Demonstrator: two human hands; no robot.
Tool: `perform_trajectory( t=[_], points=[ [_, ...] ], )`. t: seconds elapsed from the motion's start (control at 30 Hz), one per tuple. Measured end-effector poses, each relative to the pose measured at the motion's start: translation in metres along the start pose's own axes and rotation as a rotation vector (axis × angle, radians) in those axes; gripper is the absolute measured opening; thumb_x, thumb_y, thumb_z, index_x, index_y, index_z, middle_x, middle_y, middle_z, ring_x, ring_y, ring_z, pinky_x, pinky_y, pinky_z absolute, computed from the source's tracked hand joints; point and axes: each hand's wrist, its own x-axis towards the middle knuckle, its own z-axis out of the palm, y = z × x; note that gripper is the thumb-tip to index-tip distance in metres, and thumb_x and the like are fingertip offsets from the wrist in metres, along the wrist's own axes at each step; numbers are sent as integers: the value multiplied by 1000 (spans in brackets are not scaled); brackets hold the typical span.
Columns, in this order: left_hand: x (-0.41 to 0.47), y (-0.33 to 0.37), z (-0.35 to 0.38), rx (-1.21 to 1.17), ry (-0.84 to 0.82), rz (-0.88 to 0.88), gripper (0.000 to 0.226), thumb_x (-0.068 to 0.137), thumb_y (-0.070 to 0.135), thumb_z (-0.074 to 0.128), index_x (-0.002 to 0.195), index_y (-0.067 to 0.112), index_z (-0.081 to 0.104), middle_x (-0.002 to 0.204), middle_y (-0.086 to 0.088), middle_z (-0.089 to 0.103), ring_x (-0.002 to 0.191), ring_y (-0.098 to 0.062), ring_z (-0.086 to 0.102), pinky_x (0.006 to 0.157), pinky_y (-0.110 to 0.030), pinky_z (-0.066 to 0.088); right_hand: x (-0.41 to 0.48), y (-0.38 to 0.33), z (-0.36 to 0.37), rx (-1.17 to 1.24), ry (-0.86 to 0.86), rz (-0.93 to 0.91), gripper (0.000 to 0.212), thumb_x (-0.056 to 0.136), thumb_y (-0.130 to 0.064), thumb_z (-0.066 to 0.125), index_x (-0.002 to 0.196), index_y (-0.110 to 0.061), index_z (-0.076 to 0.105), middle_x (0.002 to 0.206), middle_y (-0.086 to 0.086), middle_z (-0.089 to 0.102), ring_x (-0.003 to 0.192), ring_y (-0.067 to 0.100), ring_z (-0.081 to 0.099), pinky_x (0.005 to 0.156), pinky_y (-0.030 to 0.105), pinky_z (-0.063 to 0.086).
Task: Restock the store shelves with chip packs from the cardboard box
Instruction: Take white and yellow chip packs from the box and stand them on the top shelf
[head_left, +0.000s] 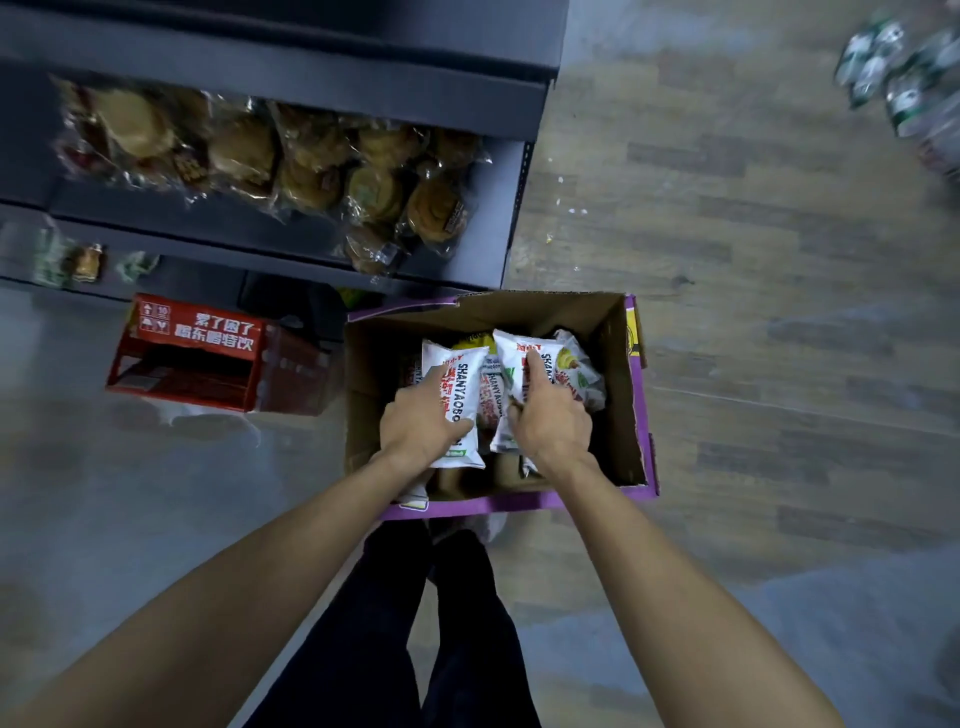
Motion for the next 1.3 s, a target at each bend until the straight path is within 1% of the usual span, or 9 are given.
perform_trajectory(
  t=[0.2,0.4,0.53,0.67,0.73,0.83,1.0,1.13,1.3],
  points=[
    [-44,5,-49,-64,90,52,79,72,45,75,142,34,39,116,-7,65,105,-34,62,89,-41,50,-57,-25,-31,-22,94,-67,77,93,-28,59,155,-31,13,110,11,63,100,33,63,74,38,48],
    [-64,-6,-98,-24,150,161,78,73,48,74,141,33,39,111,-1,66,97,-25,64,77,-34,49,-97,-62,-43,-27,202,-93,75,95,-26,54,155,-29,8,107,11,63,95,33,63,68,39,46],
    [-75,-21,-131,48,200,237,75,76,48,68,141,27,35,118,-5,63,105,-31,61,80,-36,47,-123,-99,-52,-38,273,-92,75,95,-22,54,154,-27,8,109,13,61,96,36,61,65,38,37],
    [-91,-47,-169,35,251,271,77,77,50,66,143,27,35,114,-6,64,102,-31,63,78,-38,50,-154,-141,-61,-47,361,-160,74,91,-16,55,151,-24,11,101,12,60,90,38,62,64,38,35],
    [-99,-56,-192,35,306,299,79,78,50,66,145,26,33,112,-6,65,100,-31,64,77,-39,51,-165,-165,-68,-43,404,-178,73,91,-15,54,149,-25,11,100,12,60,88,38,63,62,37,35],
    [-111,-65,-232,34,399,363,80,79,49,66,147,24,31,111,-8,65,99,-32,64,75,-40,50,-180,-200,-85,-65,442,-196,75,94,-22,55,151,-28,7,108,13,62,91,38,64,63,37,37],
    [-139,-69,-308,44,571,477,75,80,52,63,144,25,35,114,-7,64,102,-34,62,80,-41,50,-218,-247,-125,19,597,-296,74,92,-35,56,149,-30,8,102,15,63,88,39,63,65,40,42],
    [-168,-62,-362,54,694,545,77,80,50,65,146,27,33,110,-6,63,100,-32,62,79,-41,50,-252,-280,-163,32,730,-338,73,93,-33,56,150,-28,11,102,14,64,90,39,62,70,43,47],
    [-205,-48,-420,19,871,638,80,79,49,69,147,26,32,101,-2,62,91,-26,63,74,-38,50,-295,-309,-217,30,881,-368,73,94,-38,54,152,-29,11,100,10,62,90,37,63,68,40,47]
  ],
)
